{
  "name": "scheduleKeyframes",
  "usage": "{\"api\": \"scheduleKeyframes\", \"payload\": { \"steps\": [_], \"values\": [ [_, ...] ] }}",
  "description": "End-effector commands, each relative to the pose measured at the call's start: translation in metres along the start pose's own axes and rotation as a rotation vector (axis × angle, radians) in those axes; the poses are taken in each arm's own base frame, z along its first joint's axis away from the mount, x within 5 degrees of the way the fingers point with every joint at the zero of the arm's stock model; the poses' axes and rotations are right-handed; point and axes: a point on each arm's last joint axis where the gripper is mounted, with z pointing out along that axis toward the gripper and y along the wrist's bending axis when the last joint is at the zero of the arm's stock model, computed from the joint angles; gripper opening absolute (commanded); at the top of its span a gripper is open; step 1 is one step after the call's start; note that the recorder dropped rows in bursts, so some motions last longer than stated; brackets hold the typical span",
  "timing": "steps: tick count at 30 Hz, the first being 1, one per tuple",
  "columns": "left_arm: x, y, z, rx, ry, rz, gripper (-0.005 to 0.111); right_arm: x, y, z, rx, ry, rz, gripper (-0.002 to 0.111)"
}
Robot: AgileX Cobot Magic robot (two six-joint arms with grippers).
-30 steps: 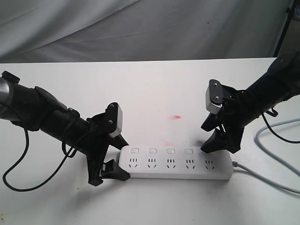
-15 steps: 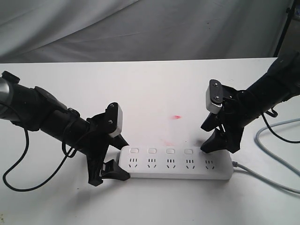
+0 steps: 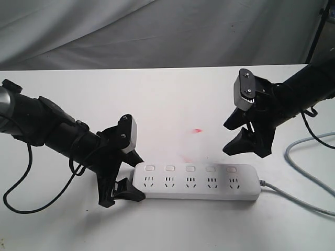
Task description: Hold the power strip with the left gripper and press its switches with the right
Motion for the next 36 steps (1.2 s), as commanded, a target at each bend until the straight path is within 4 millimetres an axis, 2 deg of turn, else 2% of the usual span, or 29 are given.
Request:
{"api": "scheduleKeyframes", "payload": {
  "steps": [1, 6, 11, 18, 21, 26, 29, 31, 36],
  "values": [
    [-0.001, 0.003, 0.000, -0.023, 0.009, 0.004, 0.000, -0.005, 0.003, -0.007, 0.005, -0.036, 0.004, 0.066],
    [-0.001, 0.003, 0.000, -0.023, 0.009, 0.004, 0.000, -0.006, 0.000, -0.007, 0.030, -0.041, 0.010, 0.066],
    [-0.001, 0.003, 0.000, -0.023, 0.009, 0.004, 0.000, -0.013, -0.004, -0.008, 0.075, -0.128, 0.085, 0.066],
    [-0.001, 0.003, 0.000, -0.023, 0.009, 0.004, 0.000, -0.020, -0.003, -0.009, 0.052, -0.201, 0.121, 0.065],
    [-0.001, 0.003, 0.000, -0.023, 0.009, 0.004, 0.000, -0.024, 0.000, -0.012, 0.008, -0.221, 0.087, 0.055],
    [-0.001, 0.003, 0.000, -0.023, 0.009, 0.004, 0.000, -0.025, 0.000, -0.012, 0.004, -0.227, 0.087, 0.021],
    [-0.001, 0.003, 0.000, -0.023, 0.009, 0.004, 0.000, -0.025, 0.000, -0.012, 0.005, -0.230, 0.090, 0.007],
    [-0.001, 0.003, 0.000, -0.023, 0.009, 0.004, 0.000, -0.026, 0.001, -0.012, -0.008, -0.234, 0.082, 0.000],
    [-0.001, 0.003, 0.000, -0.023, 0.009, 0.004, 0.000, -0.030, 0.008, -0.014, -0.077, -0.280, 0.038, 0.000]
  ]
}}
